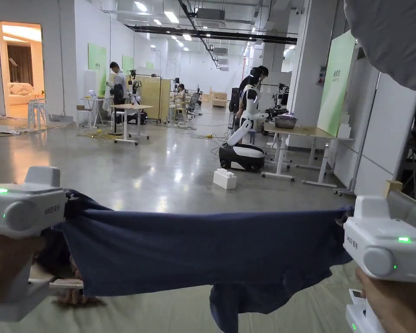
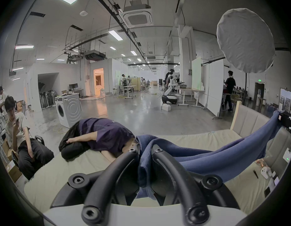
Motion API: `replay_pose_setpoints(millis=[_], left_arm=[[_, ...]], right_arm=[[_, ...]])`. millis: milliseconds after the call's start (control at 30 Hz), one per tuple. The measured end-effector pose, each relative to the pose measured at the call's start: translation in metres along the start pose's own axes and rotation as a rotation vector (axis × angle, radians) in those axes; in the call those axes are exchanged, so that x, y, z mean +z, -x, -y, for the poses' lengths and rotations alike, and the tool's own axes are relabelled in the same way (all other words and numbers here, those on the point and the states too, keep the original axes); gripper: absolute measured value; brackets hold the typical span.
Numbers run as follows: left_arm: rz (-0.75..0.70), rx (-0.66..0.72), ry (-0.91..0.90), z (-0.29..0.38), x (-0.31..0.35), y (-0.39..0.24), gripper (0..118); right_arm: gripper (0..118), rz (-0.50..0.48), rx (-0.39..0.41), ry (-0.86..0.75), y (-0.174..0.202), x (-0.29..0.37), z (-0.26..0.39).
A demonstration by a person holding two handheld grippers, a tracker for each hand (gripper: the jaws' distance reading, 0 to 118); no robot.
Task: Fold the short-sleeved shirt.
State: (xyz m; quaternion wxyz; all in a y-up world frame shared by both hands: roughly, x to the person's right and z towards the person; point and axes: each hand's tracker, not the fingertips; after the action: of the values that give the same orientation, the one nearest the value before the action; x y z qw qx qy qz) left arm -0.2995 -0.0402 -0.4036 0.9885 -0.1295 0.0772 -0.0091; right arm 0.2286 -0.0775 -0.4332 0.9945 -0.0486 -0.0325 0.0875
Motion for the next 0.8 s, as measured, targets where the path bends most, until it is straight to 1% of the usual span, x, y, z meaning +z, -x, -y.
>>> replay_pose_setpoints(millis=[67,100,200,233,267,300,333,367,400,467,500,533,567,633,667,700,733,800], left_arm=[[0.007,-0.004,0.019,0.017,0.011,-0.005,11],[0.016,-0.007,0.048,0.057,0.010,-0.008,11],[0.038,0.013,0.120,0.119,0.023,-0.009,11],[0.040,0.030,0.156,0.147,0.001,0.016,11],[0.045,0.036,0.185,0.167,0.004,0.020,11],[0.045,0.048,0.211,0.188,0.008,0.024,11],[0.039,0.031,0.239,0.203,0.021,0.021,11],[0.034,0.035,0.249,0.219,0.031,0.021,11],[0.027,0.046,0.264,0.235,0.038,0.022,11],[0.032,0.058,0.297,0.262,0.054,0.027,11],[0.034,0.050,0.314,0.273,0.067,0.021,11],[0.045,0.041,0.343,0.284,0.077,0.022,11],[0.048,0.045,0.356,0.294,0.084,0.023,11],[0.055,0.071,0.409,0.312,0.101,0.024,11],[0.060,0.086,0.422,0.320,0.107,0.025,11],[0.062,0.100,0.455,0.329,0.113,0.026,11],[0.052,0.112,0.492,0.338,0.116,0.026,11],[0.055,0.104,0.521,0.351,0.117,0.025,11]], right_arm=[[5,-0.016,-0.043,0.069,0.004,0.008,0.032],[5,-0.011,-0.034,0.086,0.006,0.013,0.049],[5,-0.007,0.034,0.142,0.017,0.045,0.095],[5,-0.013,0.063,0.173,0.020,0.055,0.115],[5,0.022,0.109,0.164,0.022,0.066,0.129],[5,0.013,0.170,0.144,0.028,0.083,0.137],[5,0.007,0.110,0.202,0.029,0.096,0.156],[5,0.003,0.118,0.199,0.030,0.107,0.167],[5,-0.005,0.110,0.245,0.031,0.120,0.181],[5,0.000,0.139,0.249,0.033,0.135,0.203],[5,-0.001,0.117,0.292,0.033,0.147,0.216],[5,0.003,0.129,0.296,0.035,0.157,0.225],[5,0.002,0.113,0.338,0.036,0.165,0.235],[5,-0.008,0.119,0.372,0.035,0.183,0.254],[5,-0.010,0.113,0.409,0.036,0.190,0.263],[5,-0.010,0.144,0.400,0.028,0.186,0.285],[5,-0.017,0.146,0.437,0.027,0.190,0.296],[5,-0.021,0.144,0.474,0.030,0.202,0.302]])
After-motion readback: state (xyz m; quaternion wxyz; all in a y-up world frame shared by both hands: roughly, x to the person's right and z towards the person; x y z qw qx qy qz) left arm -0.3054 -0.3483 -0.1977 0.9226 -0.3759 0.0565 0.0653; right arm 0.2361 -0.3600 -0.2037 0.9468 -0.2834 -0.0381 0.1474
